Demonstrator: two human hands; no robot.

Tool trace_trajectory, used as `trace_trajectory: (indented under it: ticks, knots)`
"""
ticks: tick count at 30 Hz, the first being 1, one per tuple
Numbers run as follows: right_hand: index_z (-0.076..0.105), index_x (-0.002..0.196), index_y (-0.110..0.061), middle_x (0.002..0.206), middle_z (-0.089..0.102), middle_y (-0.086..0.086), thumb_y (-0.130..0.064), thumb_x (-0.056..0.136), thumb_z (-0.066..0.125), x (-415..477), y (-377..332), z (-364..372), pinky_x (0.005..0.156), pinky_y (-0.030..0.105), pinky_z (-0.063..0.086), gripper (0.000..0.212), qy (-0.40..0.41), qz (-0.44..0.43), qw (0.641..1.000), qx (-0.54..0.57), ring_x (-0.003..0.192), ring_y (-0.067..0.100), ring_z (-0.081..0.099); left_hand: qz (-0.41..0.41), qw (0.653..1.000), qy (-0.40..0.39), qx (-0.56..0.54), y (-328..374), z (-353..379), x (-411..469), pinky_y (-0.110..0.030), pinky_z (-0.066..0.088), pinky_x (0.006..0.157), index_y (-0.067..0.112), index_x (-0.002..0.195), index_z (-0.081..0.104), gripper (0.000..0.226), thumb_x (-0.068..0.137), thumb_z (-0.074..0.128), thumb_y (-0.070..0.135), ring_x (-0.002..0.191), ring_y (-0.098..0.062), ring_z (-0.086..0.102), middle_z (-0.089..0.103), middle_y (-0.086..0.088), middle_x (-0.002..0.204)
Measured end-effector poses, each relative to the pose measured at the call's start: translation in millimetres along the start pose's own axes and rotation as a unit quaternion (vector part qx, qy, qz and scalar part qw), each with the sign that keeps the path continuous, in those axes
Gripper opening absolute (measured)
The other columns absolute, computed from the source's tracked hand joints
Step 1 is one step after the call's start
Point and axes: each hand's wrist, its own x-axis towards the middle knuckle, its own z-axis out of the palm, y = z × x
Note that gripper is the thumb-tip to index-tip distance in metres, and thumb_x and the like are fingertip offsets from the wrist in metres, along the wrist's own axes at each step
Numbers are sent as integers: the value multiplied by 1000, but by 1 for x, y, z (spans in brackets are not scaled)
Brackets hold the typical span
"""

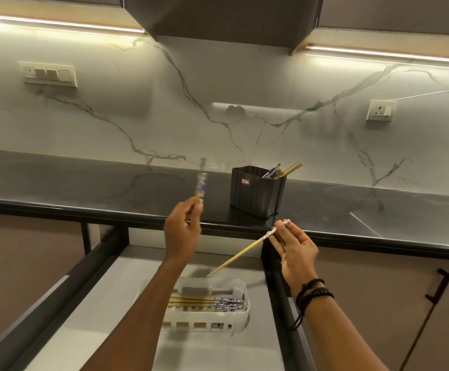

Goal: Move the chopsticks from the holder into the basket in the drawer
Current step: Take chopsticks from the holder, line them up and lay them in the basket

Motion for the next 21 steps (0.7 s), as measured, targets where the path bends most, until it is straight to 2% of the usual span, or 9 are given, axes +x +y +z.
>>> trace_trajectory:
  ticks: [3, 5, 7, 10, 14, 16, 18, 21]
  knots:
    - [67, 105, -2, 96, 74, 14, -2, 82, 69, -5, 4, 9, 79, 35, 61, 23, -58, -3, 998, -22, 94, 26, 72, 107, 986, -115, 57, 8, 17, -13, -23, 51, 62, 7, 108, 67, 17, 94, 58, 12, 72, -11, 59, 63, -3, 85]
    - [65, 108, 1, 99, 74, 16, -6, 77, 72, -9, 6, 13, 80, 36, 61, 32, -103, 2, 994, -22, 93, 26, 72, 119, 973, -181, 74, 8, 25, -22, -23, 46, 61, 8, 109, 69, 19, 94, 58, 13, 69, -10, 55, 61, -1, 81]
    - [65, 109, 2, 99, 74, 18, -9, 73, 74, -13, 7, 16, 81, 37, 60, 39, -140, 9, 989, -35, 91, 26, 73, 109, 964, -227, 86, 5, 28, -27, -16, 40, 62, 10, 112, 69, 22, 95, 57, 16, 69, -5, 52, 60, 3, 82]
    - [65, 108, 1, 101, 74, 20, -10, 73, 72, -15, 8, 17, 80, 37, 61, 37, -168, 14, 984, -59, 93, 28, 73, 84, 959, -255, 89, 1, 29, -29, -11, 38, 64, 10, 116, 69, 25, 96, 55, 19, 73, -4, 52, 61, 4, 86]
    - [64, 109, -3, 101, 73, 19, -9, 77, 71, -13, 8, 15, 76, 35, 62, 33, -158, 9, 984, -84, 94, 28, 73, 44, 955, -281, 78, -1, 28, -29, -27, 50, 72, 13, 118, 67, 27, 97, 53, 22, 82, -12, 58, 65, -1, 92]
    - [65, 111, -2, 103, 73, 19, -11, 76, 72, -11, 8, 13, 77, 35, 61, 37, -154, 17, 984, -93, 96, 29, 72, 25, 953, -296, 62, -3, 29, -29, -28, 51, 73, 15, 119, 66, 27, 98, 52, 24, 83, -11, 58, 64, 0, 93]
    - [67, 110, -1, 106, 73, 19, -14, 74, 72, -10, 7, 12, 81, 35, 61, 38, -161, 24, 981, -110, 100, 30, 71, 10, 948, -314, 48, -5, 30, -31, -26, 51, 73, 17, 120, 65, 28, 98, 50, 26, 85, -12, 59, 64, 1, 95]
    - [68, 107, -2, 107, 72, 19, -17, 73, 72, -10, 7, 11, 84, 36, 60, 37, -172, 29, 977, -121, 103, 30, 70, -5, 946, -321, 41, -11, 33, -33, -14, 46, 68, 22, 120, 63, 27, 100, 47, 28, 84, -8, 57, 63, 5, 95]
